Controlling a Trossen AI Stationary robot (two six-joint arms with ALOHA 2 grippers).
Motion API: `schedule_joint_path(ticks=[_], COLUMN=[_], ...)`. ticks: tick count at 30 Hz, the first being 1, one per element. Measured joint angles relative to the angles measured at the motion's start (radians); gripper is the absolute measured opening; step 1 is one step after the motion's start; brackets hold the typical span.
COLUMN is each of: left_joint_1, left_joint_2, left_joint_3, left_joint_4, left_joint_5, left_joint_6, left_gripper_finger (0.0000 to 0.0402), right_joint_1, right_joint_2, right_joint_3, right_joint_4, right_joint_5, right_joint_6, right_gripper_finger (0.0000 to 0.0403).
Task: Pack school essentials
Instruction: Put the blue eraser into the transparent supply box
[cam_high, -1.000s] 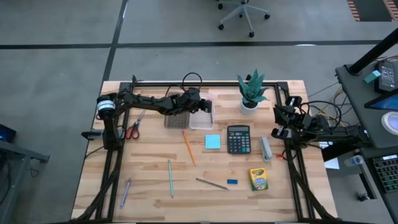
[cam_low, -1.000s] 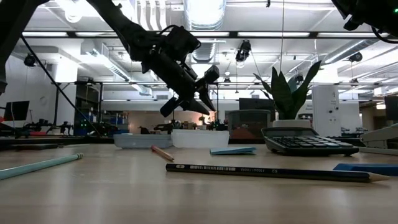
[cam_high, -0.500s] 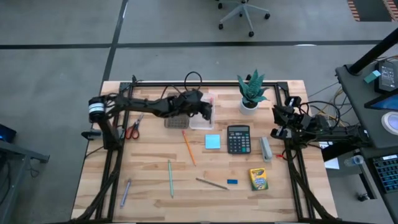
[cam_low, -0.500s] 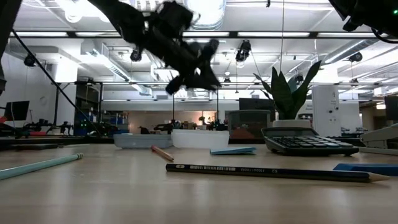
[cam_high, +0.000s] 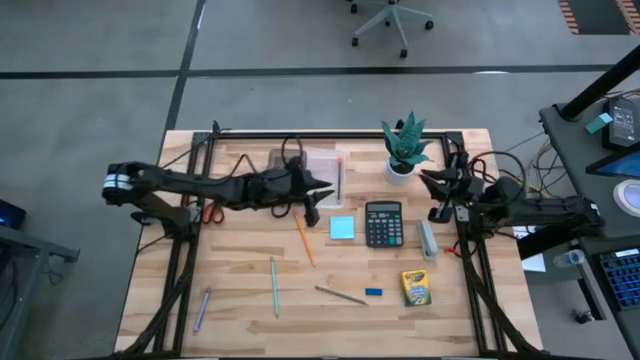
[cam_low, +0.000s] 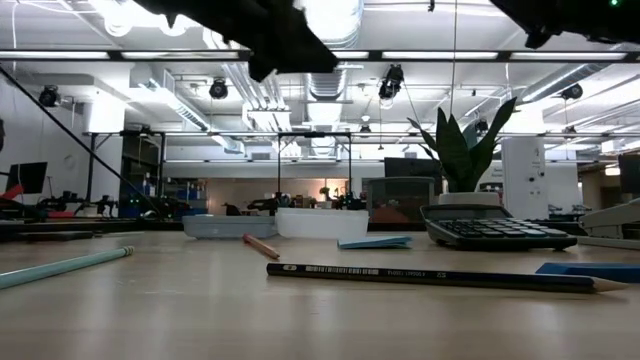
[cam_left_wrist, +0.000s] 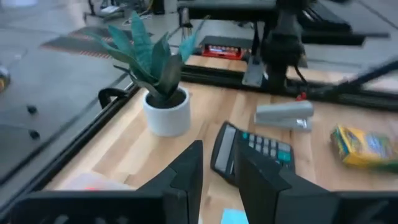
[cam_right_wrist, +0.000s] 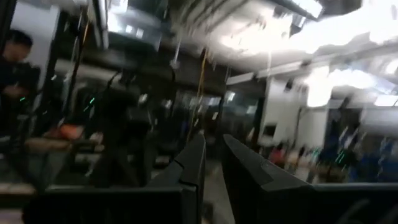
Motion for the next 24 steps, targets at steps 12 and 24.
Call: schedule_joint_path(ticks=[12,24], left_joint_1=[-0.013,-0.035], left_joint_2=[-0.181,-0.312], left_joint_3=[-0.266,-0.347], left_joint_4=[0.315,0.346], left_joint_5=[0.001,0.004], left_joint_6=[0.316,0.366], left_gripper_finger=[0.0073,0.0073], right_joint_1=[0.042,0.185], right_joint_2=[0.233,0.543], right_joint_3=[0.319,0.572], right_joint_4=[-0.526,-0.694], right_joint_5=[-0.148,-0.161], right_joint_6=[0.362,0.565], right_gripper_finger=[0.0043,0.0043])
